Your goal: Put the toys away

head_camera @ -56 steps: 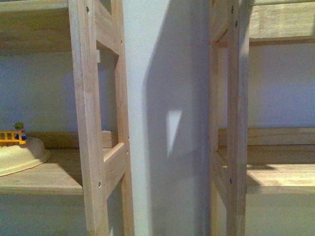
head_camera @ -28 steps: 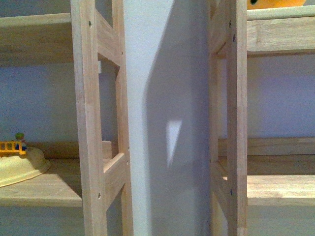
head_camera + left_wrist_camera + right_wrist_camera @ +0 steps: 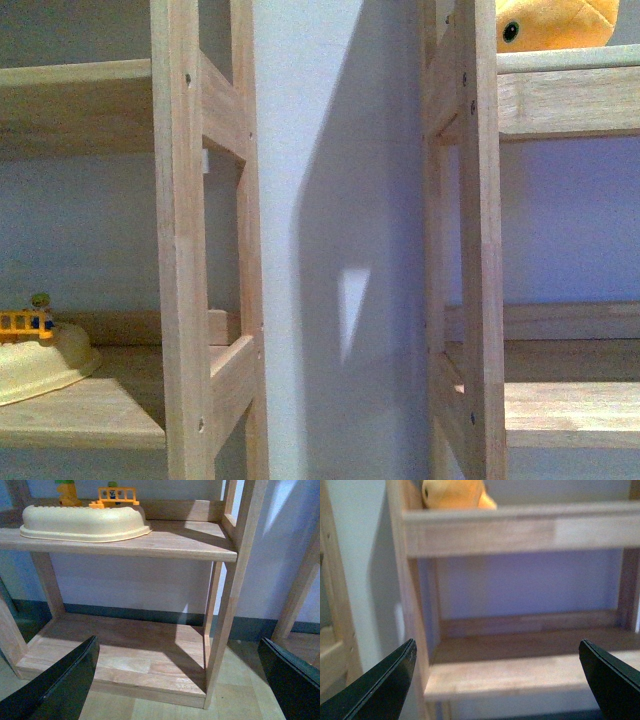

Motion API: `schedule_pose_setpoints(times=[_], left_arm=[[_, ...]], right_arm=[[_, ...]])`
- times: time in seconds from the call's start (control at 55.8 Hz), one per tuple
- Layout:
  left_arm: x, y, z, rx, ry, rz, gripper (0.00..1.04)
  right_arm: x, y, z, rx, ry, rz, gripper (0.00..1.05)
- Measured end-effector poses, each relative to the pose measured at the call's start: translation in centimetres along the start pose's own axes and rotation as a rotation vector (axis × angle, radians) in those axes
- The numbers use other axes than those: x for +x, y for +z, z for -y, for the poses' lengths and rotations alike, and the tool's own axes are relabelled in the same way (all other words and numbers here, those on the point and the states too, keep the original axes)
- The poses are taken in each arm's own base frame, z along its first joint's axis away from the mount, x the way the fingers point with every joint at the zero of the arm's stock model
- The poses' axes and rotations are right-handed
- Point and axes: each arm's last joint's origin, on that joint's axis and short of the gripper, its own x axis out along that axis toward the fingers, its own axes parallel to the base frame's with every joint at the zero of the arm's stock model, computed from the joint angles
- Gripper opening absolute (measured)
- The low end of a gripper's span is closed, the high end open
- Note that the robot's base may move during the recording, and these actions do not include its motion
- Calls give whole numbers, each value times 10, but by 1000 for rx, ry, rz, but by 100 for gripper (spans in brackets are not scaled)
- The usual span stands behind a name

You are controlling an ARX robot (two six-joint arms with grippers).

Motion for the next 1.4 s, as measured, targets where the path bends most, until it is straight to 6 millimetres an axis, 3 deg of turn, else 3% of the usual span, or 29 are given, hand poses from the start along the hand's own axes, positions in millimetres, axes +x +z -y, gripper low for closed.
schedule_pose_setpoints(times=[0.108,0.358,0.52,0.95,1.398], left_arm=[[0,0,0,0,0,0,98],[0,0,0,0,0,0,98],[0,0,0,0,0,0,98],[0,0,0,0,0,0,98],[0,0,0,0,0,0,98]], right_arm=[[-5,-20,-1,-6,13,-47,98],[-5,-20,-1,13,46,-64,95],[-7,-31,8,-68,184,-242,70],[-10,-54,28,-54,209,-247,3],[-12,-66,36,-58,169,-249,3]])
